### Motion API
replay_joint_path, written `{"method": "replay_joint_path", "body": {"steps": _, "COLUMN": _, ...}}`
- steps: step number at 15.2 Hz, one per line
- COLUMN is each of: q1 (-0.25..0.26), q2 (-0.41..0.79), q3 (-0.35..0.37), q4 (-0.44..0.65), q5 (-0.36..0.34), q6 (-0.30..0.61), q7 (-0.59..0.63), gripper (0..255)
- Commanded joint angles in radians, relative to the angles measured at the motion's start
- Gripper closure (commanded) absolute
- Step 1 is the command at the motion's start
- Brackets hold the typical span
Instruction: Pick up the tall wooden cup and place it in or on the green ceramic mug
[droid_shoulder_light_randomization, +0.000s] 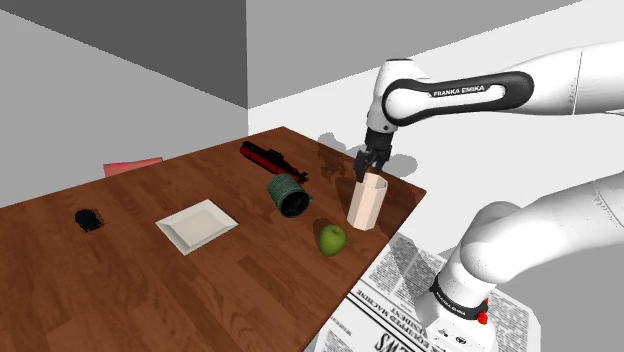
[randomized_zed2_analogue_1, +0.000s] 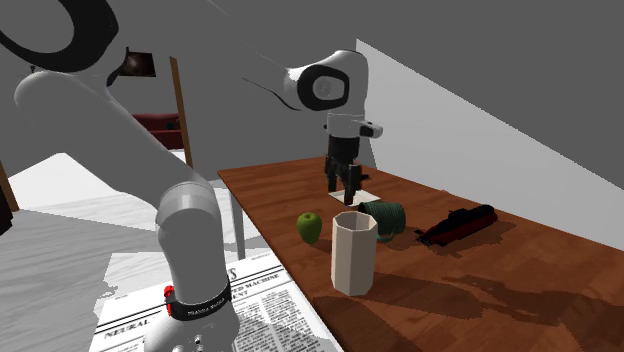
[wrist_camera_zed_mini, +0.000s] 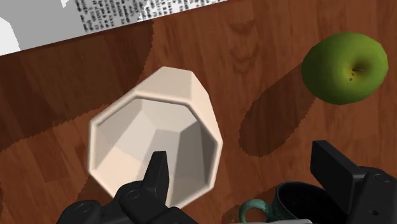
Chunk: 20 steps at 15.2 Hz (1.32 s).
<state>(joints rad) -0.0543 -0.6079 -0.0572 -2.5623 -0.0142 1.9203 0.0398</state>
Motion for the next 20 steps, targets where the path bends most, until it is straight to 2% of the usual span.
{"method": "replay_joint_path", "body": {"steps": 1, "q1": -0.009, "q2": 0.047, "q3": -0.007, "q4": -0.039, "q5": -0.021, "q6": 0.092, "q7": -0.012, "gripper": 0}}
{"method": "replay_joint_path", "body": {"steps": 10, "q1": -0.011, "q2": 0.104, "q3": -0.012, "q4": -0.116, "q5": -0.028, "q6": 0.229, "q7": -0.014, "gripper": 0}}
{"method": "replay_joint_path", "body": {"steps": 17, "q1": -0.011, "q2": 0.104, "q3": -0.012, "q4": -0.116, "q5": -0.028, "q6": 0.228, "q7": -0.014, "gripper": 0}}
{"method": "replay_joint_path", "body": {"steps": 18, "q1": -0.011, "q2": 0.104, "q3": -0.012, "q4": -0.116, "q5": -0.028, "q6": 0.228, "q7": -0.014, "gripper": 255}}
{"method": "replay_joint_path", "body": {"steps": 20, "q1": -0.011, "q2": 0.104, "q3": -0.012, "q4": -0.116, "q5": -0.028, "q6": 0.228, "q7": -0.014, "gripper": 255}}
